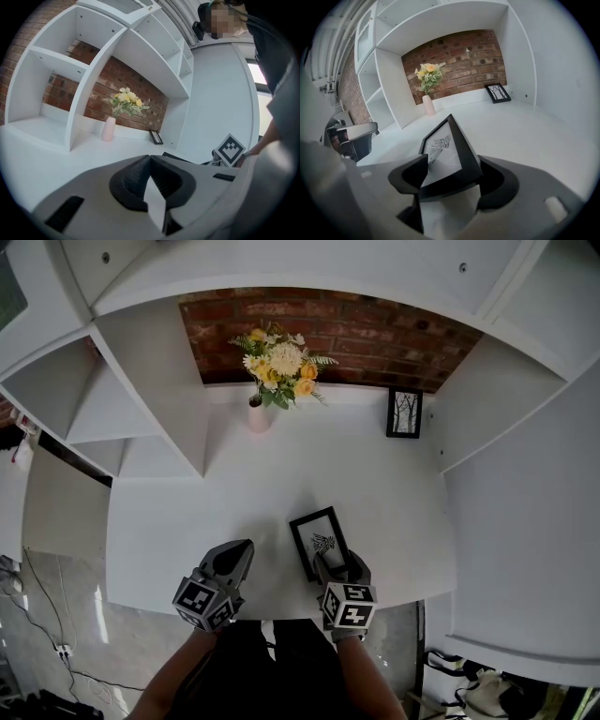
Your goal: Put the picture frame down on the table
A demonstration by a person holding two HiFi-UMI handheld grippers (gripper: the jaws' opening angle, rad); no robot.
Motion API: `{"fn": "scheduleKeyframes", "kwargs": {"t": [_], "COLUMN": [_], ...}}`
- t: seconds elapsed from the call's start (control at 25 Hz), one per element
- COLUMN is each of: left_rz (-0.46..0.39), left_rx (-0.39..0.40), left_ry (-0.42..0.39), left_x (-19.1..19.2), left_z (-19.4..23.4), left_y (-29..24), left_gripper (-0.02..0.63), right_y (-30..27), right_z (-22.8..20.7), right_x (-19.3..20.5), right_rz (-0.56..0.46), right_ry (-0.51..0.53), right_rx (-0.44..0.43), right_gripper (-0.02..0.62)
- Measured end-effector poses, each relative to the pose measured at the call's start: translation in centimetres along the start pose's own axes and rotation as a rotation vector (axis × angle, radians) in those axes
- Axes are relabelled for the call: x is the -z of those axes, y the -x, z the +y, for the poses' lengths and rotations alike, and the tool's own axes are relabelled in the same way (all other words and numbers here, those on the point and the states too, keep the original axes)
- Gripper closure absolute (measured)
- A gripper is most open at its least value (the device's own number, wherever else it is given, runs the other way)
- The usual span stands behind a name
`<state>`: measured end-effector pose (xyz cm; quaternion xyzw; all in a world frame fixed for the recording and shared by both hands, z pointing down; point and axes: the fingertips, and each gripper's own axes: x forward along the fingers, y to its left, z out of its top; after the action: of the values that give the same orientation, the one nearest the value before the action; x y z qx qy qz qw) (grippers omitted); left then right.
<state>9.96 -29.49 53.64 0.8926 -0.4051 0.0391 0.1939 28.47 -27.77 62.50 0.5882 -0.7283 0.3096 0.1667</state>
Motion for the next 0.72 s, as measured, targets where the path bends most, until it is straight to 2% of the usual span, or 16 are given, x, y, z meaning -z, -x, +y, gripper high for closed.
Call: {"fn": "scheduleKeyframes", "kwargs": {"t": [0.2,0.72], "left_rz": [-0.007,-0.009], "left_rx": [-0.01,-0.002], "left_ry": [0.011,0.023], "left_x": [0.0,-0.1], "left_z": [0.6,1.1], "left_y": [0.2,0.0], "left_gripper": [0.611,0.611], "right_y": [-0.6,-0.9], "right_z": [0.1,0.0], "right_x": [0.4,0.9], "right_rz": [0.041,0.079], "right_ry": [-0.008,-0.002], "right_rx": [0.015,0.033], "right_gripper": [0.258,0.238]}}
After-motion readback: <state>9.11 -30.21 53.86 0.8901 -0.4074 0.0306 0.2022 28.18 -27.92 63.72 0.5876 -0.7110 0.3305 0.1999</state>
